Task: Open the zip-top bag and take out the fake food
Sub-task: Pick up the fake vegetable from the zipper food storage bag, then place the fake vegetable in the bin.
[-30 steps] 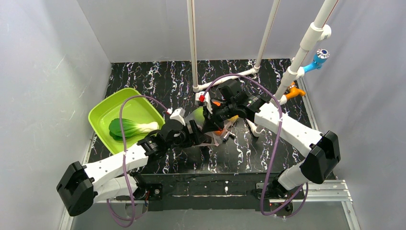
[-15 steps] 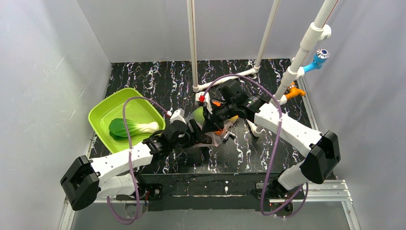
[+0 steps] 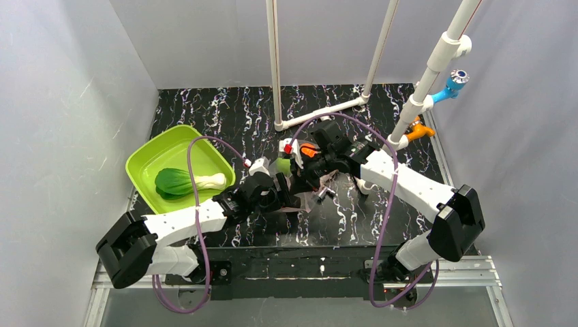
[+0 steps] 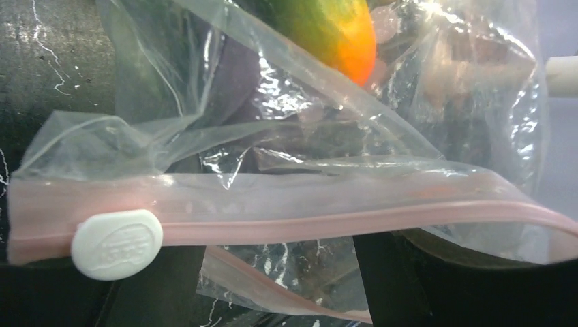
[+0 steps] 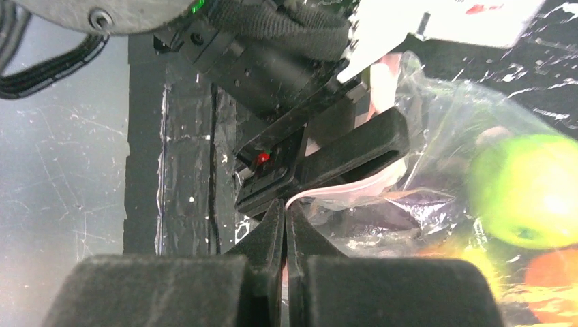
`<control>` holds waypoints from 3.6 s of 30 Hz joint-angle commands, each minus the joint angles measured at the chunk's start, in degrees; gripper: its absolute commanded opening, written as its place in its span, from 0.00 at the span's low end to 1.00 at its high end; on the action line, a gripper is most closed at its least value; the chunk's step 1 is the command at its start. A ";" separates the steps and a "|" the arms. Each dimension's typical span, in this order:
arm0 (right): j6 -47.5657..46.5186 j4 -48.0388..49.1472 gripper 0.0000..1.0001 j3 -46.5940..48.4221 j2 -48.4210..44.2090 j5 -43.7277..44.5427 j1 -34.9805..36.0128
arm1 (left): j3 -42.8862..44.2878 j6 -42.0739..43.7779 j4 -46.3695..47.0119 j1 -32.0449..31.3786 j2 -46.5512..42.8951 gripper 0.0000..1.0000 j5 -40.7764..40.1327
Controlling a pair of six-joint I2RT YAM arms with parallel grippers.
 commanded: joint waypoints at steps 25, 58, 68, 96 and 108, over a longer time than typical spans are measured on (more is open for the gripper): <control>-1.87 3.43 0.01 -4.89 -0.63 -5.27 -2.10 | 4.03 5.79 -2.18 -1.58 7.99 0.55 -3.76; -2.95 4.42 0.01 -7.05 -1.96 -4.32 -3.36 | 10.77 13.85 -19.24 -1.58 4.91 0.00 -1.86; -2.79 4.95 0.01 -7.23 -1.87 -3.72 -3.81 | 9.95 14.05 -23.96 -1.58 0.81 0.00 5.00; -2.00 5.66 0.01 -8.11 -3.52 -5.09 -6.01 | 12.18 17.51 -34.34 -1.58 -5.91 0.00 6.69; -2.00 5.81 0.01 -8.37 -3.53 -5.29 -6.10 | 15.86 22.85 -47.22 -1.58 -10.88 0.00 11.00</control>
